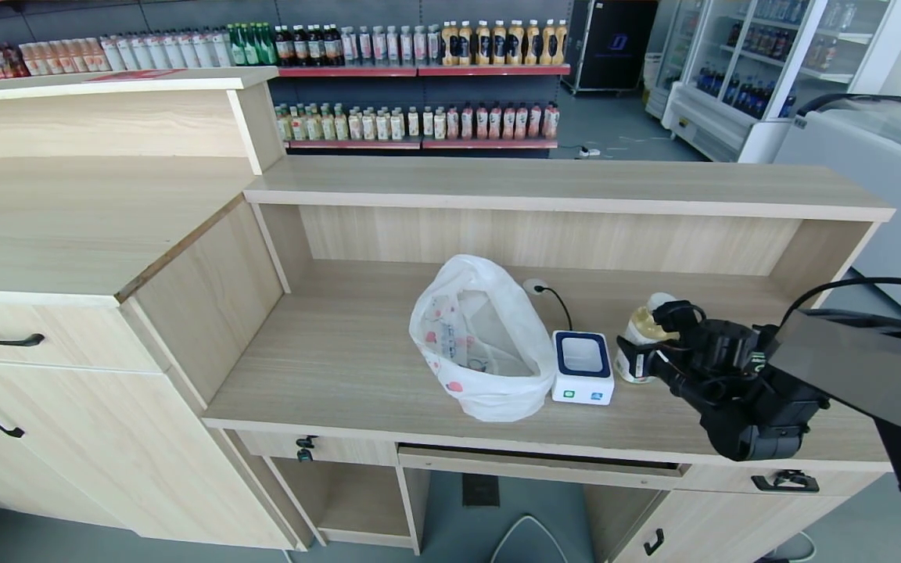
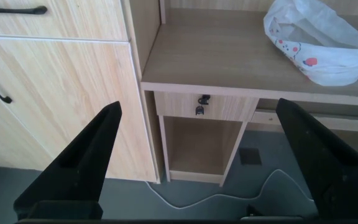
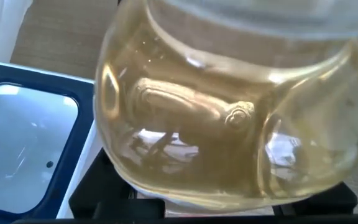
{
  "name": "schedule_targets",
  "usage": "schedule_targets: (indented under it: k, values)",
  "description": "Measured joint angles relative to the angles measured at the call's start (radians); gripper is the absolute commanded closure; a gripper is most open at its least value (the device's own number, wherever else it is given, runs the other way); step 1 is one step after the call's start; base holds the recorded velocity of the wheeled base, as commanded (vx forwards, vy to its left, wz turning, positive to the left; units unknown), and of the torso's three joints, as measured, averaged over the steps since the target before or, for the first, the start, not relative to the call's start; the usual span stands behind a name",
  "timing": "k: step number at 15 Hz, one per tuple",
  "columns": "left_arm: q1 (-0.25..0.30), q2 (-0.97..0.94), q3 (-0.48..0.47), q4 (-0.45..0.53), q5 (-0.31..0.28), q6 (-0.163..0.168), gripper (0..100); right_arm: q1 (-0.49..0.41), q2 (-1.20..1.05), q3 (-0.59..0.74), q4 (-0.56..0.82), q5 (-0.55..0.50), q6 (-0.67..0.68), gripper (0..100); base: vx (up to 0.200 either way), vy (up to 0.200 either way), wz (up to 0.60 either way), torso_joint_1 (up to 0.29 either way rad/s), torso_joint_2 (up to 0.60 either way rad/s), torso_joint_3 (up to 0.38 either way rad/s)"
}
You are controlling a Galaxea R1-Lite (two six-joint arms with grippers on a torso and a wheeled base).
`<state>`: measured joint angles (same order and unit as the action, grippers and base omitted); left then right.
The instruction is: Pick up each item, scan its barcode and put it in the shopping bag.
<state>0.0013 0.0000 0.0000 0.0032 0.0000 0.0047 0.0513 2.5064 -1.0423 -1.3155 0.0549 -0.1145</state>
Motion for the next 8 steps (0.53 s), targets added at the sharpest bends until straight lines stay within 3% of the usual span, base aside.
schedule_targets:
  k: [4, 8]
  values:
    - [0.000, 0.000, 0.000, 0.000, 0.000, 0.000, 0, -0.019, -0.034, 0.017, 0.030, 0.010, 0.007, 100, 0.000, 0.000, 0.00, 0.000, 0.00, 0.000]
    - [0.000, 0.000, 0.000, 0.000, 0.000, 0.000, 0, -0.076, -0.224, 0.023, 0.282, 0.140, 0.052, 100, 0.000, 0.000, 0.00, 0.000, 0.00, 0.000]
